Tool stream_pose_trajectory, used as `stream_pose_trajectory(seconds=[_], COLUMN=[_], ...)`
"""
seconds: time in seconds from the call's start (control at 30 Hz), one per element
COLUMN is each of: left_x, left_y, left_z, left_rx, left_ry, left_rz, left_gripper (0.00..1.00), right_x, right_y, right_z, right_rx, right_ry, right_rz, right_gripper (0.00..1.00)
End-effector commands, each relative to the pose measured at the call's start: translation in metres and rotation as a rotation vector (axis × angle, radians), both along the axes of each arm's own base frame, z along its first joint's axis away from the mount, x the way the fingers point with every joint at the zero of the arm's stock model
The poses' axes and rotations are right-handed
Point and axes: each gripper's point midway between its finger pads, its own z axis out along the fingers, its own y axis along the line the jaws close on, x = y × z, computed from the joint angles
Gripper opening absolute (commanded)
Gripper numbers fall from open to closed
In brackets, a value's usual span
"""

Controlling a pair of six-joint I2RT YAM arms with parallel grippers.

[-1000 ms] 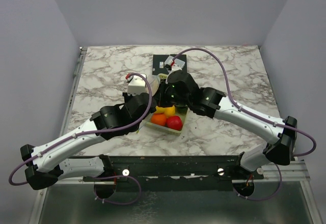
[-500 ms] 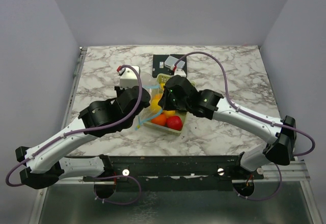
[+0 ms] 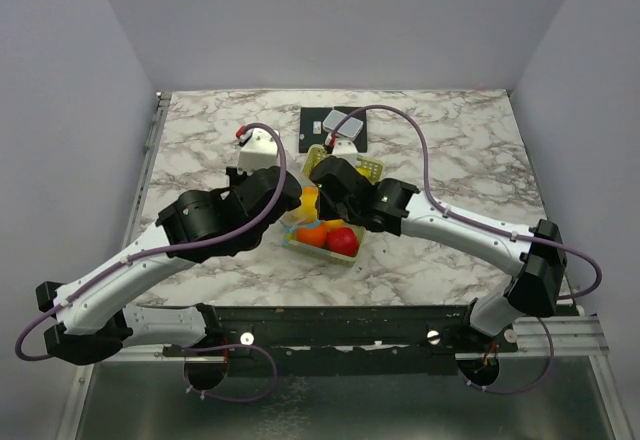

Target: Place the food in the zip-top bag and seal the zipper

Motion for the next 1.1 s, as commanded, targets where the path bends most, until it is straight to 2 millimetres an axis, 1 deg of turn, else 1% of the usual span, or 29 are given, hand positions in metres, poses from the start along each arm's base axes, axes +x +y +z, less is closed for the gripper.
stream_pose_trajectory(seconds=[0.0, 0.1, 0.27, 0.3, 0.43, 0.57, 0.67, 0.87, 0.93, 1.07], left_x=[-0.001, 0.000, 0.003, 0.004, 0.009, 0.013, 0.015, 0.020, 0.022, 0.026], left_y=[0.024, 0.023, 0.014, 0.012, 0.007, 0.005, 0.004, 0.004, 0.005, 0.007], left_z=[0.013, 0.012, 0.007, 0.005, 0.001, -0.002, -0.004, -0.006, -0.009, -0.017], left_rx=[0.070, 0.082, 0.083, 0.084, 0.117, 0.160, 0.177, 0.193, 0.203, 0.216], left_ry=[-0.028, -0.024, -0.019, -0.018, -0.015, -0.015, -0.015, -0.013, -0.009, 0.004], left_rz=[0.067, 0.070, 0.058, 0.054, 0.054, 0.066, 0.074, 0.087, 0.093, 0.097], left_gripper=[0.00, 0.00, 0.00, 0.00, 0.00, 0.00, 0.00, 0.00, 0.00, 0.00], right_x=[0.015, 0.019, 0.019, 0.019, 0.017, 0.015, 0.013, 0.010, 0.008, -0.002], right_y=[-0.028, -0.022, -0.004, -0.002, 0.000, -0.001, -0.002, -0.009, -0.011, -0.018], right_z=[-0.020, -0.018, -0.003, 0.001, 0.012, 0.026, 0.038, 0.060, 0.067, 0.083], right_rx=[-0.189, -0.186, -0.106, -0.094, -0.064, -0.029, 0.001, 0.048, 0.068, 0.124], right_ry=[-0.032, -0.039, -0.047, -0.046, -0.053, -0.068, -0.083, -0.107, -0.108, -0.112], right_rz=[-0.074, -0.065, -0.019, -0.014, -0.001, 0.002, 0.008, 0.011, 0.012, 0.020], right_gripper=[0.01, 0.01, 0.01, 0.03, 0.13, 0.29, 0.37, 0.46, 0.48, 0.53])
